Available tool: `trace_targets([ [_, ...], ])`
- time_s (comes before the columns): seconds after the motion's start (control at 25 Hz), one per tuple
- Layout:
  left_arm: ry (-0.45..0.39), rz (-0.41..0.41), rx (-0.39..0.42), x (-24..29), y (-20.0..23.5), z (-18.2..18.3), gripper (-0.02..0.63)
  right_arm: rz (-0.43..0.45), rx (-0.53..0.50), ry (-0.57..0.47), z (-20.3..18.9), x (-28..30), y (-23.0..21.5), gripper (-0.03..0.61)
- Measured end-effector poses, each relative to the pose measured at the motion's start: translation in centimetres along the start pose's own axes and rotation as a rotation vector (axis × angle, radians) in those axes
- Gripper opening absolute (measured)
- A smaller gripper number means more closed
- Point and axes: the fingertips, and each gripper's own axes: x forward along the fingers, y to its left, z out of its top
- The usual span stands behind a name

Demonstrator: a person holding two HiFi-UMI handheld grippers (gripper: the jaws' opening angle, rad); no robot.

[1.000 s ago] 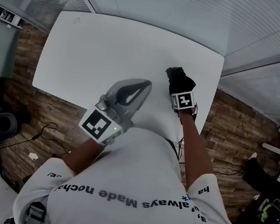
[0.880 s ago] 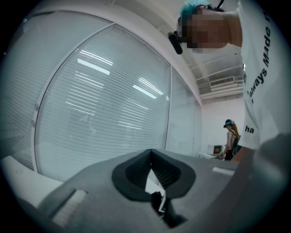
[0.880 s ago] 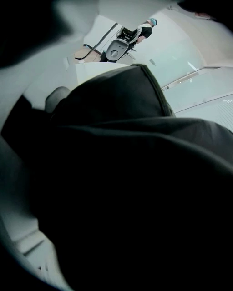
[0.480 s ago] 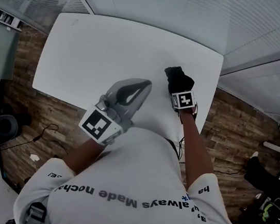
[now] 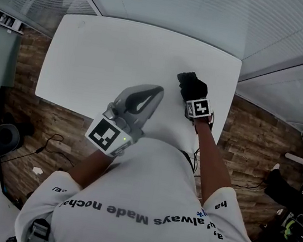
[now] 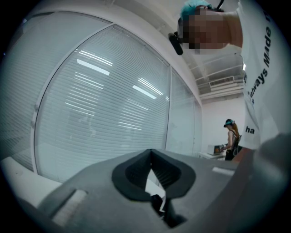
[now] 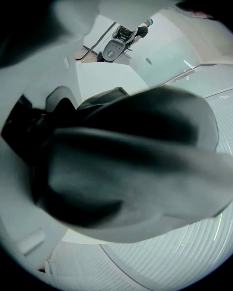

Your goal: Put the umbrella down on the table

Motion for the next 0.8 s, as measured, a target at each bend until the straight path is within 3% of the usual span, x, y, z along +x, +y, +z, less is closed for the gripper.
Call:
trace_targets([
  [0.8, -0.004, 0.002, -0.006, -0.8, -0.3, 0.1, 0.003, -0.010, 0.009, 0.018, -1.4, 0.1, 0.3, 0.270],
])
